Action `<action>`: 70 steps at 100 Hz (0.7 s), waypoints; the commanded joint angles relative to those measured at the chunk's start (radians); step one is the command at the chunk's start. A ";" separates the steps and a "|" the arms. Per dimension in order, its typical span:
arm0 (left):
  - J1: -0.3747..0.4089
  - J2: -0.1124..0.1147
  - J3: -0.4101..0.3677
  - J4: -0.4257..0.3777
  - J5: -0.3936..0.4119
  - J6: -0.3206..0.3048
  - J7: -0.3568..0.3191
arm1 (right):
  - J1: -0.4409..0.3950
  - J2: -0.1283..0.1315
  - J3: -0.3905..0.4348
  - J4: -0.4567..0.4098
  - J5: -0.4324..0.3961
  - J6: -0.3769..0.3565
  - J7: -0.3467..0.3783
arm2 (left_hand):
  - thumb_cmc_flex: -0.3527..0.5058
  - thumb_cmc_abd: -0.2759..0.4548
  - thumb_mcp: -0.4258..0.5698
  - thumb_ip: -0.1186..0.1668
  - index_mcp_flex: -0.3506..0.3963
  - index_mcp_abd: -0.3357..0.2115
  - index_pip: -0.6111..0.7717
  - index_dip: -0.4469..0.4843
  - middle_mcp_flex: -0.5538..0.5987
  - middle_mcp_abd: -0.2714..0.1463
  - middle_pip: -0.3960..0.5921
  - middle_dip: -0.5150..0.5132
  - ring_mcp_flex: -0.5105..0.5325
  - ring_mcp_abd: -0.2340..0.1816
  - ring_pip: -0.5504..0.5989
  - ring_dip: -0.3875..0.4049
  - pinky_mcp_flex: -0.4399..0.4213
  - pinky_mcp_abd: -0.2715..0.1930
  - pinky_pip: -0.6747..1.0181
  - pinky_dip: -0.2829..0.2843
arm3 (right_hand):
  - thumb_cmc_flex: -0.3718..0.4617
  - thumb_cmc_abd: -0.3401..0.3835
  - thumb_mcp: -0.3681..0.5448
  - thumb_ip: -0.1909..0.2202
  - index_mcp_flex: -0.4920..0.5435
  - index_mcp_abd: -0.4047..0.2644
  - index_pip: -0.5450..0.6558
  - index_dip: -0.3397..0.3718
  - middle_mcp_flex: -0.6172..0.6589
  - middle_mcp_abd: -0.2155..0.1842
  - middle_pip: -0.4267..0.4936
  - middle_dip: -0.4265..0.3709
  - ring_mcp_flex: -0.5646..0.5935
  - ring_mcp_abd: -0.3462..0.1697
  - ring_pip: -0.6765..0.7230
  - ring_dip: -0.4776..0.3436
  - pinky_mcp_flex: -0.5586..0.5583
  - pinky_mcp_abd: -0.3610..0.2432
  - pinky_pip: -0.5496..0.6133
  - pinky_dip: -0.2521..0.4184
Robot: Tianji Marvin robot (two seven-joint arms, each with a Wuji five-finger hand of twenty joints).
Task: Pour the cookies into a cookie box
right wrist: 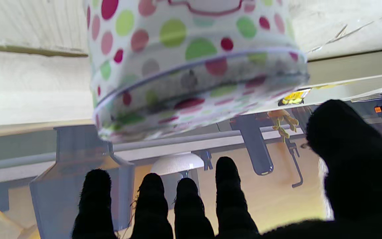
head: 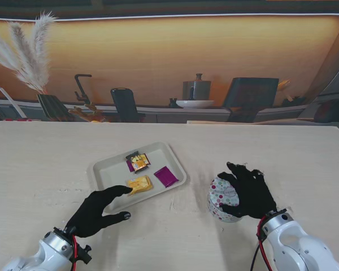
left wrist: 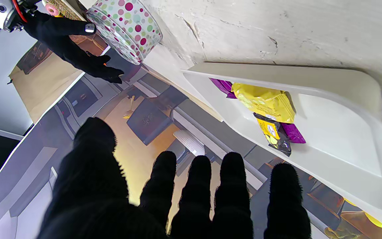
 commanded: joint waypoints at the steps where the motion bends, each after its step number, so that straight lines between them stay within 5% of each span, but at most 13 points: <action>1: 0.006 -0.003 0.001 -0.007 0.001 0.002 -0.018 | 0.004 0.001 -0.013 0.013 0.010 0.005 0.020 | 0.021 -0.018 0.011 0.018 0.013 -0.025 0.018 0.005 0.010 -0.017 0.006 0.015 0.015 0.001 0.014 0.025 -0.006 0.012 0.020 0.024 | -0.031 -0.013 -0.015 -0.011 -0.054 -0.035 -0.028 0.013 -0.052 -0.014 -0.030 -0.009 -0.042 -0.037 -0.030 -0.011 -0.023 -0.003 -0.033 0.003; 70: 0.014 -0.002 -0.009 -0.015 -0.009 0.008 -0.032 | 0.054 0.012 -0.061 0.055 0.031 0.025 0.109 | 0.020 -0.014 0.010 0.017 0.012 -0.024 0.016 0.004 0.011 -0.018 0.004 0.015 0.015 0.003 0.015 0.024 -0.008 0.013 0.020 0.022 | -0.003 -0.036 -0.029 -0.006 -0.060 -0.028 -0.059 0.028 -0.050 0.017 -0.053 0.013 -0.041 0.007 -0.047 -0.007 -0.018 0.041 -0.057 -0.001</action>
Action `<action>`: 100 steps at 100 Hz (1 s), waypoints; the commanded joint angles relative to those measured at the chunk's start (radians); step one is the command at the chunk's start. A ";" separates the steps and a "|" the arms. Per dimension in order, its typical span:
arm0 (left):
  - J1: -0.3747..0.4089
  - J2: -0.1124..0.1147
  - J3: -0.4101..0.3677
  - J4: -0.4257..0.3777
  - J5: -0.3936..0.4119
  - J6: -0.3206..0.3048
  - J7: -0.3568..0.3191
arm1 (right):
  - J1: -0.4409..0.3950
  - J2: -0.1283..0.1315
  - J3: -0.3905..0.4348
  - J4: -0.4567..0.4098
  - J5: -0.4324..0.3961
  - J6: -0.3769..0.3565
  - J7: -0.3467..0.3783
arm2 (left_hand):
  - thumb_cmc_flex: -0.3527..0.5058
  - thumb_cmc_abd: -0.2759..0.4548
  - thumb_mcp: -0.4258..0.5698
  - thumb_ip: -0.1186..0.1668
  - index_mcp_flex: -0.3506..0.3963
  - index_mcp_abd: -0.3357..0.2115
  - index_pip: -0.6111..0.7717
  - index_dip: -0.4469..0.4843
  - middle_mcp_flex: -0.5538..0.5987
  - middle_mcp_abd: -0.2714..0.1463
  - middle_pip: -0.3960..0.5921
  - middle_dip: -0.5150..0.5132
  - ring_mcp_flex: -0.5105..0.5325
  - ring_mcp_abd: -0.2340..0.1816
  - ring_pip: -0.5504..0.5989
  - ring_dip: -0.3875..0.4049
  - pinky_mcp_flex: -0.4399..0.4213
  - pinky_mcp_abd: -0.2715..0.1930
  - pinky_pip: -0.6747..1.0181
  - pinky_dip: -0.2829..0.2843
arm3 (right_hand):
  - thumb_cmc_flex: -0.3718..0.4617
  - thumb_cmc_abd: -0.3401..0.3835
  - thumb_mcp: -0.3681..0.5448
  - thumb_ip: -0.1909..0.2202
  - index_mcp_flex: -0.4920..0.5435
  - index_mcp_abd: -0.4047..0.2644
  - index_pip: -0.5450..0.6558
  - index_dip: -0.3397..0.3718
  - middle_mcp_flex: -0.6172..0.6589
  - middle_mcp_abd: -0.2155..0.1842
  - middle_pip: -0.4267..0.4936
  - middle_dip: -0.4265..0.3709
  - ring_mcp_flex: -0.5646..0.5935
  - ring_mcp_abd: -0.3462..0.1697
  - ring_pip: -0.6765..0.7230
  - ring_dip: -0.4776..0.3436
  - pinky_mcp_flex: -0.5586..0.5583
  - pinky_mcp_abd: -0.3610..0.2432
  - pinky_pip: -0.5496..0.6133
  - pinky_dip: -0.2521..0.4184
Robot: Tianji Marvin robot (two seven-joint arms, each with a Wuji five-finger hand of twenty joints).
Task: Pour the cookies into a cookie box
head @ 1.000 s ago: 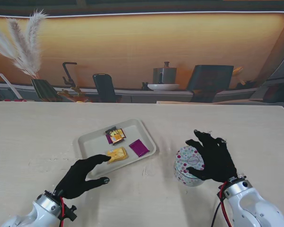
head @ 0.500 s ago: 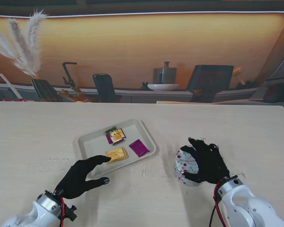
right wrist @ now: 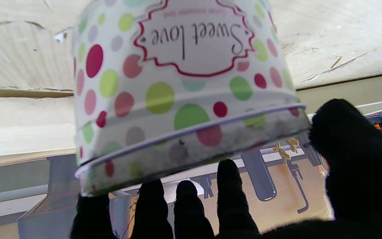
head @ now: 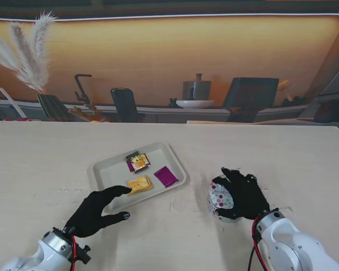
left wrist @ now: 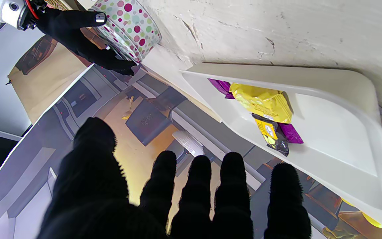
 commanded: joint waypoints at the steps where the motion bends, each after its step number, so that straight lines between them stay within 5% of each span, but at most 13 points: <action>1: 0.010 -0.003 -0.001 -0.010 -0.003 0.004 -0.020 | -0.001 0.002 -0.004 0.005 0.003 0.006 0.025 | 0.021 -0.014 0.010 0.017 0.013 -0.025 0.007 0.004 0.011 -0.018 0.004 0.015 0.015 0.003 0.013 0.024 -0.007 0.009 0.020 0.022 | -0.002 -0.036 -0.002 -0.006 -0.047 -0.009 -0.025 0.015 -0.040 0.012 -0.017 0.003 -0.032 0.008 -0.009 -0.006 -0.016 0.016 -0.031 -0.002; 41: 0.012 -0.002 -0.006 -0.013 -0.006 0.007 -0.028 | 0.009 0.008 -0.014 0.010 -0.013 0.026 0.063 | 0.022 -0.013 0.009 0.017 0.013 -0.025 0.006 0.004 0.012 -0.017 0.003 0.015 0.016 0.003 0.013 0.024 -0.008 0.009 0.019 0.022 | 0.029 -0.079 0.040 -0.006 -0.022 0.018 -0.015 0.036 -0.030 0.068 0.033 -0.002 -0.024 0.068 0.072 0.014 0.017 0.048 0.001 -0.015; 61: 0.012 -0.002 -0.008 -0.014 -0.008 0.008 -0.029 | 0.012 0.008 -0.020 0.012 -0.016 0.035 0.062 | 0.022 -0.010 0.009 0.017 0.014 -0.025 0.006 0.004 0.011 -0.018 0.002 0.014 0.016 0.004 0.012 0.024 -0.007 0.008 0.019 0.022 | 0.041 -0.094 0.124 -0.009 0.002 0.040 0.014 0.040 -0.023 0.073 0.099 0.020 -0.006 0.086 0.188 0.041 0.067 0.059 0.106 -0.004; 100: 0.014 0.000 -0.012 -0.016 -0.013 0.011 -0.039 | 0.021 0.001 -0.027 0.037 -0.002 0.027 0.004 | 0.023 -0.006 0.008 0.018 0.018 -0.028 0.008 0.006 0.013 -0.017 0.000 0.014 0.015 0.003 0.011 0.024 -0.007 0.009 0.018 0.022 | 0.074 -0.141 0.236 -0.015 0.047 0.069 0.103 0.020 -0.016 0.068 0.256 0.086 0.150 0.107 0.340 0.118 0.161 0.054 0.364 0.160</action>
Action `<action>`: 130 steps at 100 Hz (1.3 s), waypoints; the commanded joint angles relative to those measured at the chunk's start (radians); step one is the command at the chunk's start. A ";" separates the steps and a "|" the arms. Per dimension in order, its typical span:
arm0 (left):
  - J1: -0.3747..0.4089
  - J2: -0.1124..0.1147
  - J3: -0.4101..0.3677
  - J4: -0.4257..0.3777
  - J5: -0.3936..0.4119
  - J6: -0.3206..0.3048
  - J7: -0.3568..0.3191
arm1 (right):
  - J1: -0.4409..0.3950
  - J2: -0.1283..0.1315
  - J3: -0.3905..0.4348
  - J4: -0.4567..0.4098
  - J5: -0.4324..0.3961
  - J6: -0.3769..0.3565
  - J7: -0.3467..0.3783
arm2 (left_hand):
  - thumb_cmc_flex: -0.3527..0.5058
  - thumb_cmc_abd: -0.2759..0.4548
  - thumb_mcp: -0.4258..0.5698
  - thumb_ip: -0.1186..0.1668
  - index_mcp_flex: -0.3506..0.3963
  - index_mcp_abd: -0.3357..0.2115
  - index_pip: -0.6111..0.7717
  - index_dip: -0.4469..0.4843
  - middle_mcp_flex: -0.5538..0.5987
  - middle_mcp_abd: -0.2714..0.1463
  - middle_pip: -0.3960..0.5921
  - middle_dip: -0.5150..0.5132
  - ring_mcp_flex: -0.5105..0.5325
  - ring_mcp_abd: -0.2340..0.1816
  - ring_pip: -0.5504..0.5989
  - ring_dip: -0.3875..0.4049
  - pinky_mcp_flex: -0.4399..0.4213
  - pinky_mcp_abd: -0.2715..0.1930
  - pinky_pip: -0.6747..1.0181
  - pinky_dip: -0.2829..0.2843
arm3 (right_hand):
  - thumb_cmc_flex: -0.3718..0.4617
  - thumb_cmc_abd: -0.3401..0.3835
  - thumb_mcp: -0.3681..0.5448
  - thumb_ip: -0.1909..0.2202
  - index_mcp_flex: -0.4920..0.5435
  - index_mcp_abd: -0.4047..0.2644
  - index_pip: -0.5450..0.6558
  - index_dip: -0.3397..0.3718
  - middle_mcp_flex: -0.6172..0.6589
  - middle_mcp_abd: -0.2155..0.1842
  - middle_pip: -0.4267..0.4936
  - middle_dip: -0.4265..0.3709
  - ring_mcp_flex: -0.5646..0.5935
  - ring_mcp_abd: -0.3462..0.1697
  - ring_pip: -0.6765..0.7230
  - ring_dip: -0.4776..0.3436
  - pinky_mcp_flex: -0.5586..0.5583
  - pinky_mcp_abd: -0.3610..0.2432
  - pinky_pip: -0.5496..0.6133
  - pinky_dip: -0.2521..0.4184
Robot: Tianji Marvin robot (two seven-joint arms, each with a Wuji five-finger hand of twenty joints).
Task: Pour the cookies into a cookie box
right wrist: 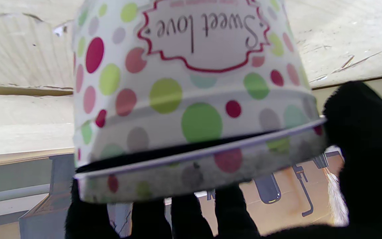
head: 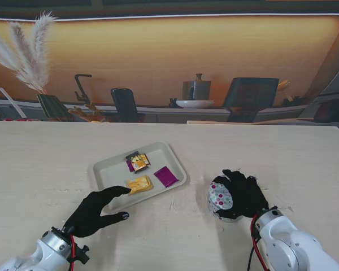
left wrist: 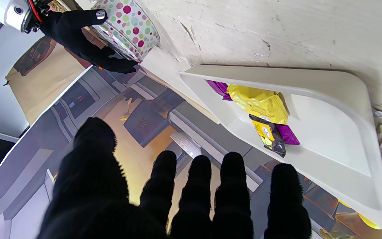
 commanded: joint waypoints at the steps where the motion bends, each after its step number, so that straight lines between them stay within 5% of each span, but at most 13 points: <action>1: 0.010 -0.003 -0.002 -0.009 -0.002 0.003 -0.017 | -0.005 -0.003 -0.005 0.020 0.001 0.000 0.004 | 0.023 -0.006 0.007 0.018 0.019 -0.028 0.008 0.006 0.013 -0.017 0.000 0.014 0.015 0.003 0.011 0.023 -0.007 0.007 0.017 0.022 | 0.089 0.011 0.162 0.022 0.019 0.025 0.032 -0.005 -0.015 0.006 0.020 0.011 0.115 0.054 0.173 0.082 0.029 -0.036 0.154 0.091; 38: 0.010 -0.001 -0.004 -0.010 -0.004 0.004 -0.025 | -0.004 -0.009 -0.004 0.031 0.003 -0.011 -0.048 | 0.024 -0.004 0.007 0.018 0.019 -0.029 0.007 0.006 0.010 -0.018 -0.002 0.013 0.013 0.002 0.008 0.023 -0.008 0.006 0.015 0.021 | 0.111 -0.015 0.228 0.020 0.038 0.035 0.077 -0.017 -0.016 0.009 0.081 0.035 0.149 0.060 0.215 0.105 0.079 -0.030 0.199 0.137; 130: 0.008 -0.001 0.000 -0.011 -0.001 0.011 -0.026 | -0.008 -0.027 0.008 0.035 0.036 -0.030 -0.164 | 0.023 -0.003 0.005 0.019 0.017 -0.029 0.004 0.006 0.005 -0.020 -0.004 0.012 0.010 0.002 0.004 0.023 -0.008 0.005 0.011 0.023 | 0.103 0.003 0.220 0.017 0.061 0.043 0.101 -0.037 -0.013 0.006 0.182 0.075 0.154 0.063 0.226 0.111 0.072 -0.030 0.199 0.150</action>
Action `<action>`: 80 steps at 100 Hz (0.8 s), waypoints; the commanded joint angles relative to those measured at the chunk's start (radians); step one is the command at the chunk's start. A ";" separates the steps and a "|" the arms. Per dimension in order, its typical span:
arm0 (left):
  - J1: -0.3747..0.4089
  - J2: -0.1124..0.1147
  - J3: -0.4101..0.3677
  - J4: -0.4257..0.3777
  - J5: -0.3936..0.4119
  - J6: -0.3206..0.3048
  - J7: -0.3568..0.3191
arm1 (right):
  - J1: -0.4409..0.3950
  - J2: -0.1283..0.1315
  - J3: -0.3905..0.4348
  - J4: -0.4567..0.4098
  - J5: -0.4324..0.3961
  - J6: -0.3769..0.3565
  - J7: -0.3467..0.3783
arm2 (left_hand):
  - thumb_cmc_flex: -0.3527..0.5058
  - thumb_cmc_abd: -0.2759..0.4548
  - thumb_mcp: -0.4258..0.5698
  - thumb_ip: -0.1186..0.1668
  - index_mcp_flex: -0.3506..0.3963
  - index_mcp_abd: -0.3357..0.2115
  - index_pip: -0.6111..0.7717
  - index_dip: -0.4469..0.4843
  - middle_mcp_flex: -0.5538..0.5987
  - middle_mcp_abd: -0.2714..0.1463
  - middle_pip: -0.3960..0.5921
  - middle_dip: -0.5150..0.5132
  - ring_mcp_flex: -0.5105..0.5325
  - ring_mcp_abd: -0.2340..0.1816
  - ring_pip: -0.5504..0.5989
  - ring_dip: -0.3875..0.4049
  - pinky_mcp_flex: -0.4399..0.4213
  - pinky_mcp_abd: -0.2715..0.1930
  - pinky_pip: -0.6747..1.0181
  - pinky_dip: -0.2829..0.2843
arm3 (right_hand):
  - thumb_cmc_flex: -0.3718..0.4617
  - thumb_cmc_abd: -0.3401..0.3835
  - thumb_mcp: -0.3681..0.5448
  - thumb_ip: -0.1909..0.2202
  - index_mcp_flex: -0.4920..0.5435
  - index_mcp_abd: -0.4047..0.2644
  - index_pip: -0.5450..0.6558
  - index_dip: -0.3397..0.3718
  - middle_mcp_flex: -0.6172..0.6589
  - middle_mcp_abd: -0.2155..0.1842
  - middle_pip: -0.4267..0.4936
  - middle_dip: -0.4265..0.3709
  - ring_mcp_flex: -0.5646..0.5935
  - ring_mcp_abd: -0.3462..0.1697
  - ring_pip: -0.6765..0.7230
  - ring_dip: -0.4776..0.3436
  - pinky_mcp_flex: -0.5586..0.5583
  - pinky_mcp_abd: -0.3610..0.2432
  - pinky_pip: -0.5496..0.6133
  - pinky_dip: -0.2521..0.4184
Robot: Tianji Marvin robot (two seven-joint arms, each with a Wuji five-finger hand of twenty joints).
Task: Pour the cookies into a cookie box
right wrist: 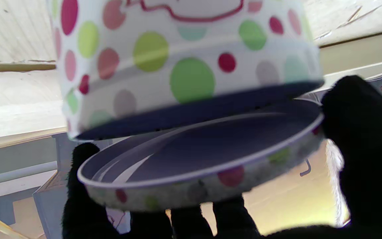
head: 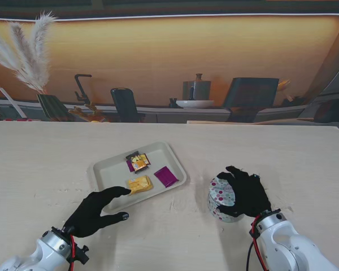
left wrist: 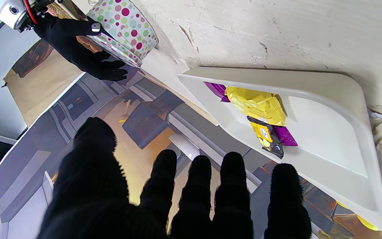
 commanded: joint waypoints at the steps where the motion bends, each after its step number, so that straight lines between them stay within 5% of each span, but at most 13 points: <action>1: 0.008 -0.004 0.001 -0.008 0.002 0.003 -0.015 | 0.003 -0.004 0.002 -0.002 -0.003 0.002 0.014 | 0.023 -0.003 0.004 0.019 0.008 -0.030 -0.006 0.006 0.006 -0.020 -0.004 0.013 0.010 0.002 0.004 0.023 -0.008 0.004 0.011 0.023 | 0.104 0.049 0.156 0.029 0.012 0.010 0.017 -0.013 -0.013 0.005 0.018 0.008 0.035 0.034 0.053 0.033 0.014 -0.075 0.176 0.104; 80: 0.007 -0.004 0.002 -0.008 0.001 0.004 -0.017 | -0.038 -0.023 0.044 -0.026 0.018 -0.012 -0.089 | 0.023 -0.001 0.004 0.019 0.008 -0.029 -0.007 0.007 0.005 -0.020 -0.005 0.013 0.010 0.002 0.004 0.023 -0.009 0.005 0.010 0.024 | 0.113 0.033 0.188 0.024 0.054 0.020 0.063 -0.006 -0.020 0.012 0.081 0.027 0.057 0.042 0.070 0.042 0.046 -0.082 0.203 0.102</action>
